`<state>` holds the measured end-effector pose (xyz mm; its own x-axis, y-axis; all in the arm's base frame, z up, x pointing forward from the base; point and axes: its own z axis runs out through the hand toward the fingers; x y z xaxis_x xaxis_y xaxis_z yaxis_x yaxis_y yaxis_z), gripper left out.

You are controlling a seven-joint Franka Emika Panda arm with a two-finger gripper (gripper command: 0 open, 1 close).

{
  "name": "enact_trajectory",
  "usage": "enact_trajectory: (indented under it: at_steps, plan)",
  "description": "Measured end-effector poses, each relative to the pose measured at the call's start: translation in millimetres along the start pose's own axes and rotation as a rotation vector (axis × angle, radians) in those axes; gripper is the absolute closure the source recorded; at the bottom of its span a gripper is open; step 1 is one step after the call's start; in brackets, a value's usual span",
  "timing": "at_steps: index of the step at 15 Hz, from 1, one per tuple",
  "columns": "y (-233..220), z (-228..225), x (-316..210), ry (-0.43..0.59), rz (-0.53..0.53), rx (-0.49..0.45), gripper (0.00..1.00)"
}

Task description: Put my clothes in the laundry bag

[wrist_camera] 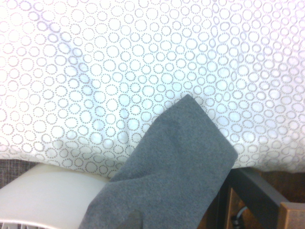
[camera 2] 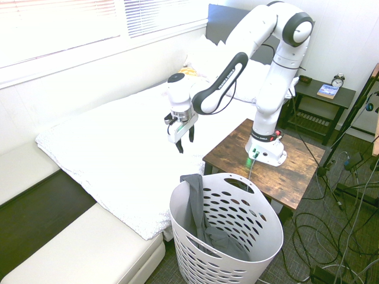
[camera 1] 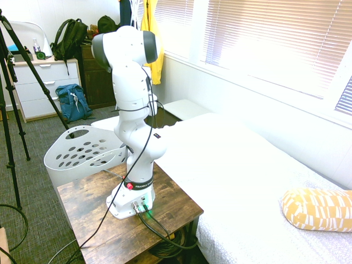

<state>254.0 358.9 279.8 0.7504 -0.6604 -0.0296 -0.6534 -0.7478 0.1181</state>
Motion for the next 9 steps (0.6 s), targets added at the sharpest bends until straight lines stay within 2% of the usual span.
enact_trajectory:
  at_steps: [4,9]
  plan:
    - [-2,55,-14,-0.081,0.035,-0.052,0.0]
    - [-3,84,-51,-0.098,-0.003,-0.048,0.0]
